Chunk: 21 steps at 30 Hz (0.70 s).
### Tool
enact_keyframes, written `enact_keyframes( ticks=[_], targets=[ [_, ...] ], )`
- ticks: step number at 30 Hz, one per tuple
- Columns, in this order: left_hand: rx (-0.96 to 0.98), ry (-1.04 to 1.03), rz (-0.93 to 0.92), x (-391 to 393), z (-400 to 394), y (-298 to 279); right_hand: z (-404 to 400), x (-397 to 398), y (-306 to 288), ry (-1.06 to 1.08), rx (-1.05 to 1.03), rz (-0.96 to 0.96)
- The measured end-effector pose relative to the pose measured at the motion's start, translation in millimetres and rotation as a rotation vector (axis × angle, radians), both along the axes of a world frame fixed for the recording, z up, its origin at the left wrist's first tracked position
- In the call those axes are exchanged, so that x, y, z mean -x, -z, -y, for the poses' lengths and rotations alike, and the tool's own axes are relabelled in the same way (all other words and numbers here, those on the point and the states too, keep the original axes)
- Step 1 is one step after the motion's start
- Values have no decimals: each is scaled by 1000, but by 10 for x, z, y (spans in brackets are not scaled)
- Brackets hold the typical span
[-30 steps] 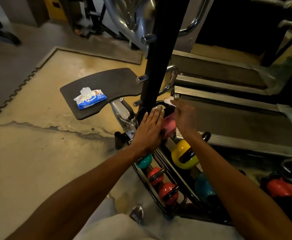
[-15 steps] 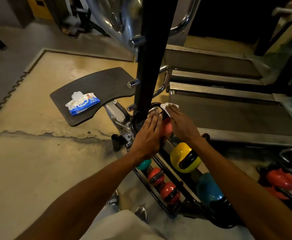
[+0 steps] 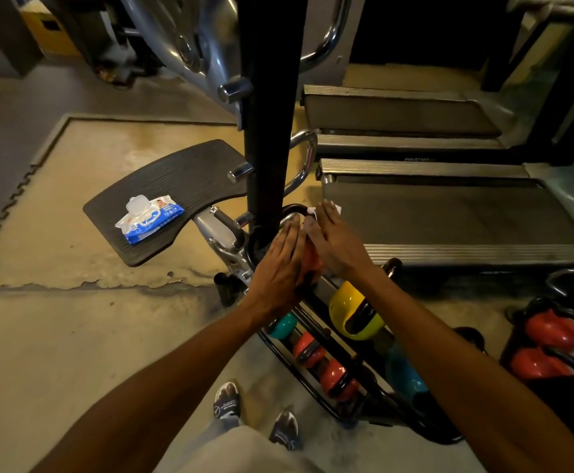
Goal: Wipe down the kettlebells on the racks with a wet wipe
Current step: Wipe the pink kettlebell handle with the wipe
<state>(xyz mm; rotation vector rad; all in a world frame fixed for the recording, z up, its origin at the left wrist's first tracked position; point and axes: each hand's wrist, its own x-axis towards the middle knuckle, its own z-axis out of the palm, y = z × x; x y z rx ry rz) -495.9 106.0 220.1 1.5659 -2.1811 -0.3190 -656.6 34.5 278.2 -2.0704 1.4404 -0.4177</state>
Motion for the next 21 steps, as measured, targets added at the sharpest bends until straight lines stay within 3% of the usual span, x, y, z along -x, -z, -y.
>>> enact_keyframes(
  ticks=[4,7,11,17,19,21],
  targets=[
    [46,25,129,-9,35,40,-74,-70,81,-126,80,-149],
    [15,-8,158,2,47,58,-2,-114,34,-27,44,-127],
    [34,29,426,-11,122,163,10,-292,-40,45,-32,-102],
    [62,-7,196,-22,47,91,78,-342,-105,136,-28,-153],
    [72,30,194,-22,21,79,58,-441,-151,179,-77,-163],
    [33,46,63,-26,15,109,-8,-544,-166,169,-112,-188]
  ],
)
